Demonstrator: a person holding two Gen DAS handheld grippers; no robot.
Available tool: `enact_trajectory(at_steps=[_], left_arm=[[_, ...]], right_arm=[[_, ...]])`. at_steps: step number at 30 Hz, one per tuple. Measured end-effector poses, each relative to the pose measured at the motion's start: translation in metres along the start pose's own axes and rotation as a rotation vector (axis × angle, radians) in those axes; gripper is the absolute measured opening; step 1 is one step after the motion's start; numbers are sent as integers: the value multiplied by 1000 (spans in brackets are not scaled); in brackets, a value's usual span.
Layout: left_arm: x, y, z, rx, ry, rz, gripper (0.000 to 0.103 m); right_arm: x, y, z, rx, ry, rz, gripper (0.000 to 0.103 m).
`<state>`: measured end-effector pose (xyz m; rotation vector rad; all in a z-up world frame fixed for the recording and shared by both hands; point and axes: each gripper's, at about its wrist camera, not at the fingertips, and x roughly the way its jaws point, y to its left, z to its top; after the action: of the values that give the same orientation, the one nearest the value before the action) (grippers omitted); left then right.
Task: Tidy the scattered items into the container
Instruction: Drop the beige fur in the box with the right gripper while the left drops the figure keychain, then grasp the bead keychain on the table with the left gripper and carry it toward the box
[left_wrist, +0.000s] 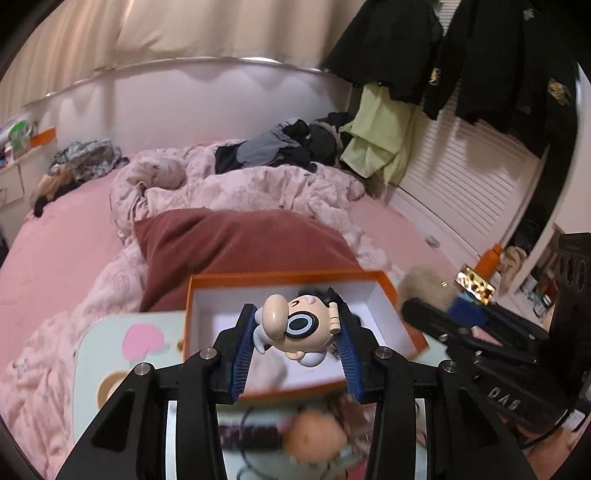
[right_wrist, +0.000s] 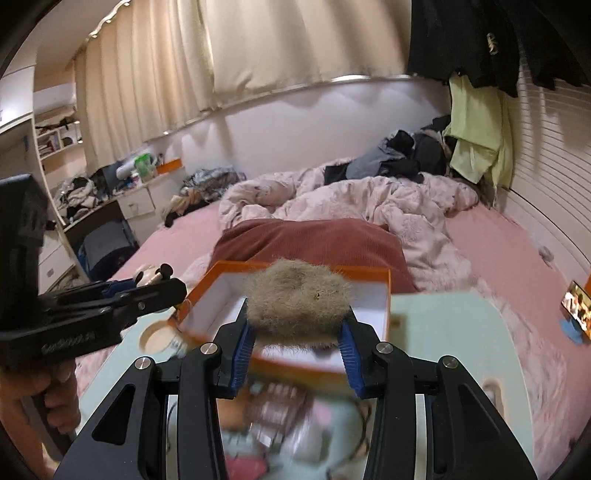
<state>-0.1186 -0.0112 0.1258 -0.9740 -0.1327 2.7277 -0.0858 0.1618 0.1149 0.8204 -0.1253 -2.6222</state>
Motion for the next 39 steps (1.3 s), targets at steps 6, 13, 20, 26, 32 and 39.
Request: enact_trajectory(at_steps=[6, 13, 20, 26, 32, 39], left_arm=[[39, 4, -6, -47, 19, 29, 75], [14, -3, -11, -31, -29, 18, 91], [-38, -12, -56, -22, -40, 23, 98], [-37, -16, -126, 28, 63, 93, 99], [-22, -3, -159, 34, 167, 178, 99], [-15, 2, -171, 29, 182, 208, 102]], right_arm=[[53, -12, -2, 35, 155, 30, 46], [36, -13, -10, 38, 108, -36, 69], [-20, -8, -33, 81, 57, 14, 76], [-47, -7, -87, 94, 91, -38, 76], [-37, -3, -116, 45, 187, -92, 76], [-18, 9, -133, -45, 282, -205, 91]])
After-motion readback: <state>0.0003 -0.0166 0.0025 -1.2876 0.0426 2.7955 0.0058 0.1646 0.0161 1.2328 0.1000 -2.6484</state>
